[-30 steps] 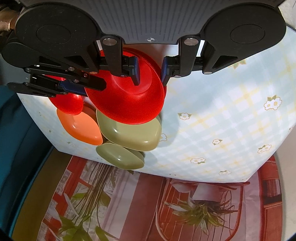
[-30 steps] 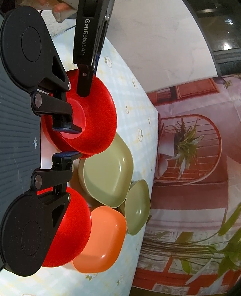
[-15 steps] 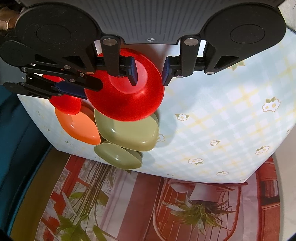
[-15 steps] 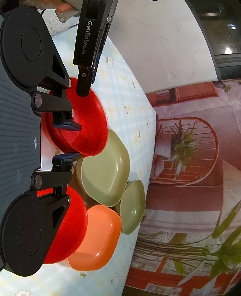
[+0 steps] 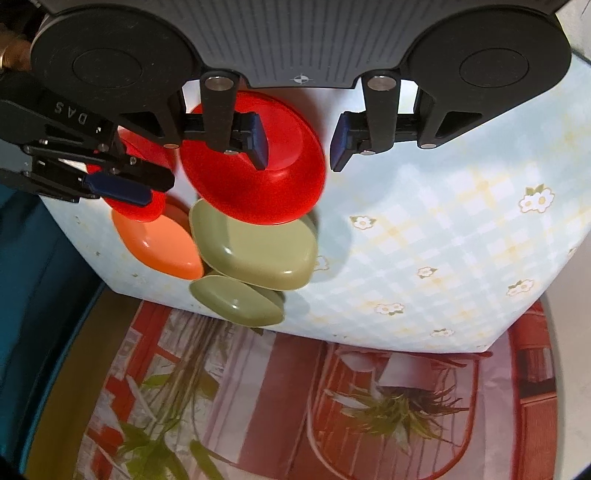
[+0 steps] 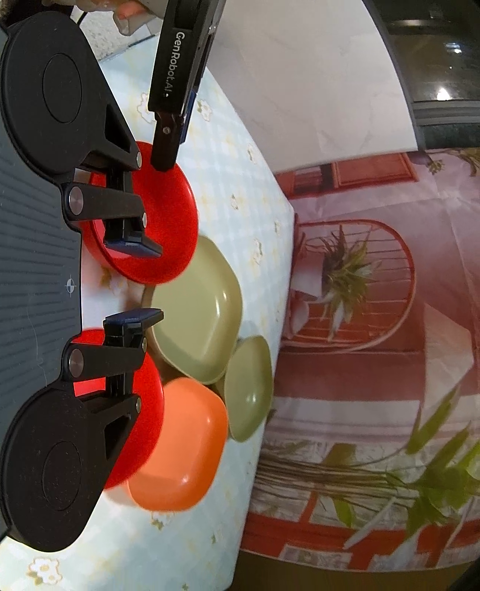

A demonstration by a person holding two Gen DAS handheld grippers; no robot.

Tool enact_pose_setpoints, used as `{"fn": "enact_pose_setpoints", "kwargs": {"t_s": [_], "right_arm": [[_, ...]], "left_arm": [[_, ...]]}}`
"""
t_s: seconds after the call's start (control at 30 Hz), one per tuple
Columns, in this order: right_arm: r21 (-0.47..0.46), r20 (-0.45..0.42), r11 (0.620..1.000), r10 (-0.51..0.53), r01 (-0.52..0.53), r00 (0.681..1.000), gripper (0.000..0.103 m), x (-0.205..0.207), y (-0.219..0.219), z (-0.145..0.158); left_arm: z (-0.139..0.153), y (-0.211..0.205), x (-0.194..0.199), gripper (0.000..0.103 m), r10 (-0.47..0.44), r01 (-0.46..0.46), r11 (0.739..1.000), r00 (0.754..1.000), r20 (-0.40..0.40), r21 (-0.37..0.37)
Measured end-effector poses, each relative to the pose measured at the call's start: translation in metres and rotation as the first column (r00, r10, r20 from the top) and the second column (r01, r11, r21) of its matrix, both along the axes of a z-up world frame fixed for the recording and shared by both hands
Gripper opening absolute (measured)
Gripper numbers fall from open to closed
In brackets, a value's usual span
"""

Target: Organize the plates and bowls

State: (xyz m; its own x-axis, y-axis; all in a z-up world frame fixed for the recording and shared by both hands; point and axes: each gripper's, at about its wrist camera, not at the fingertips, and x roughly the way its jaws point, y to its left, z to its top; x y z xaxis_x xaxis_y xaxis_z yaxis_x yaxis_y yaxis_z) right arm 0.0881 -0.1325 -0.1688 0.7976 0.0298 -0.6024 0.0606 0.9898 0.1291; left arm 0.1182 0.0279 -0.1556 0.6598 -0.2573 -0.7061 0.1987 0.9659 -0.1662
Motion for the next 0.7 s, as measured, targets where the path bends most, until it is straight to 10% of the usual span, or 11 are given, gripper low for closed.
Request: {"fn": "enact_pose_setpoints", "kwargs": {"t_s": [0.7], "right_arm": [[-0.051,0.01,0.978,-0.202,0.202,0.979,0.032,-0.034,-0.047,0.004]], "left_arm": [[0.029,-0.035,0.019,0.039,-0.113,0.11,0.993,0.989,0.091,0.04]]}}
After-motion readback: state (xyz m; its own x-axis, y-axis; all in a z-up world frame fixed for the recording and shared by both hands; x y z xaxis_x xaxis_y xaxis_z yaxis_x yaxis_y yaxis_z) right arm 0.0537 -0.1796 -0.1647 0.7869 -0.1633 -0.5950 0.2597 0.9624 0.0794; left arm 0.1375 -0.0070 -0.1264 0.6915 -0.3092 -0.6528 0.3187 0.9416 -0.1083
